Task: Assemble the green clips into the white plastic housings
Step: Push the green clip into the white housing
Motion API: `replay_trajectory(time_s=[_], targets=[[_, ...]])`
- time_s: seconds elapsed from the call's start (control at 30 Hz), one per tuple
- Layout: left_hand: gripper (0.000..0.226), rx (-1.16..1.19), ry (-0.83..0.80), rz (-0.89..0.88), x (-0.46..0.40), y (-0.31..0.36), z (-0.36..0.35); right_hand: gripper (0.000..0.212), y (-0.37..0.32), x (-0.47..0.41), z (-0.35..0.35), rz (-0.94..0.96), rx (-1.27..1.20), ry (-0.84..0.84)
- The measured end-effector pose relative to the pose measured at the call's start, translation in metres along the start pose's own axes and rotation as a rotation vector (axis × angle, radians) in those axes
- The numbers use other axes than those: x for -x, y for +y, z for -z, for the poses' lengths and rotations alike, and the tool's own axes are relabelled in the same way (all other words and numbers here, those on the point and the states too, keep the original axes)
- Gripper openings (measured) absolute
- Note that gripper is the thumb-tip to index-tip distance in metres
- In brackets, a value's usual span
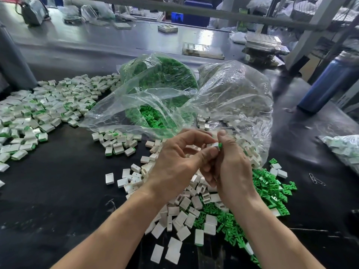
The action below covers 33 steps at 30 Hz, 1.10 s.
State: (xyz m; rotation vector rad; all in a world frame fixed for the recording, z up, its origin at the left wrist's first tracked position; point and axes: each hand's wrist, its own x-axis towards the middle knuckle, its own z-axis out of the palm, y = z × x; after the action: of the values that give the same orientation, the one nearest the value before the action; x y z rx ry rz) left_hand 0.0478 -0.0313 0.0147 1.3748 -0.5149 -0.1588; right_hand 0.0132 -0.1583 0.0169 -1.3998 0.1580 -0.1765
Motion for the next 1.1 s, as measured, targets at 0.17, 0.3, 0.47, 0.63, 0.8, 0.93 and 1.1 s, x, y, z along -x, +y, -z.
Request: replay_trajectory(time_s=[0.17,0.3,0.47,0.63,0.8,0.93,1.1], targets=[[0.013,-0.118,0.011,-0.029,0.000,0.000,-0.003,0.064,0.000,0.002,-0.005,0.114,0.035,0.045],[0.011,-0.163,0.046,-0.032,0.003,0.002,-0.009,0.051,0.004,0.000,-0.008,0.124,0.034,0.090],[0.009,-0.181,0.063,-0.031,0.004,0.003,-0.013,0.050,0.009,-0.003,-0.008,0.119,0.023,0.127],[0.007,-0.179,0.070,-0.046,0.006,0.004,-0.013,0.053,0.011,-0.004,-0.009,0.136,-0.019,0.126],[0.006,-0.172,0.080,-0.057,0.007,0.004,-0.012,0.051,0.013,-0.005,-0.012,0.151,-0.021,0.145],[0.005,-0.175,0.086,-0.059,0.008,0.004,-0.013,0.051,0.012,-0.005,-0.014,0.136,-0.075,0.160],[0.005,-0.170,0.087,-0.054,0.008,0.003,-0.013,0.050,0.012,-0.005,-0.016,0.136,-0.085,0.186]])
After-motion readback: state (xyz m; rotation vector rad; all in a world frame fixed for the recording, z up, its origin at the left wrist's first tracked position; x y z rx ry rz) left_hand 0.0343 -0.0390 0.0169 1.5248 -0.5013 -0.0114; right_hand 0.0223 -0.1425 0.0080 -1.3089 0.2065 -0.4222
